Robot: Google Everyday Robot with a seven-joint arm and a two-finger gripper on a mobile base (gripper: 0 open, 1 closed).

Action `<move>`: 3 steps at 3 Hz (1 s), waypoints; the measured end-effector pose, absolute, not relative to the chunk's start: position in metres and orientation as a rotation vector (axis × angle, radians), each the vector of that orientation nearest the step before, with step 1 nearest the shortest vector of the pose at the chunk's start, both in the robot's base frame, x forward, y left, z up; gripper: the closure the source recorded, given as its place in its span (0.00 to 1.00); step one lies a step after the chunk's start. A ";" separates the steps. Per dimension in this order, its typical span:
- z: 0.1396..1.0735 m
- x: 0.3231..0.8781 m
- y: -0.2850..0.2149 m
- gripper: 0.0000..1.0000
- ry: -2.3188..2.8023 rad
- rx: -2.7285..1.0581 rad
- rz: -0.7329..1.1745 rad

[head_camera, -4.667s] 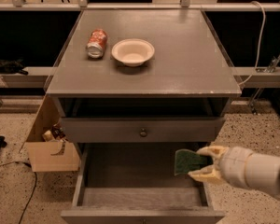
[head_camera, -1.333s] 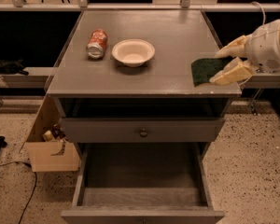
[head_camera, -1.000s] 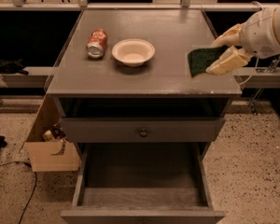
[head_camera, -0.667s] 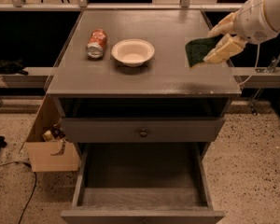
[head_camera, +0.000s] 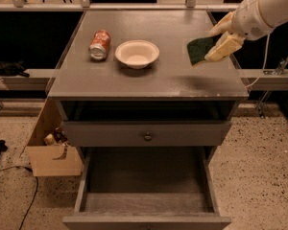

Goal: Pick sponge from middle drawer and place on counter

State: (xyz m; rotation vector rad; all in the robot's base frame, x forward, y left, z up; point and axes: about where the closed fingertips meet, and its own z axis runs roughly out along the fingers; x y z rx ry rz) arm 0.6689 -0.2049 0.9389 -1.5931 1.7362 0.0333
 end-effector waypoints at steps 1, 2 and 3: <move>0.924 0.676 -0.208 1.00 1.757 -1.580 0.061; 0.907 0.677 -0.204 1.00 1.771 -1.576 0.095; 0.898 0.675 -0.199 1.00 1.774 -1.580 0.115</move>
Offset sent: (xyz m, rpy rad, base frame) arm 0.0094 -0.0039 -0.0388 0.0388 0.0608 -0.0182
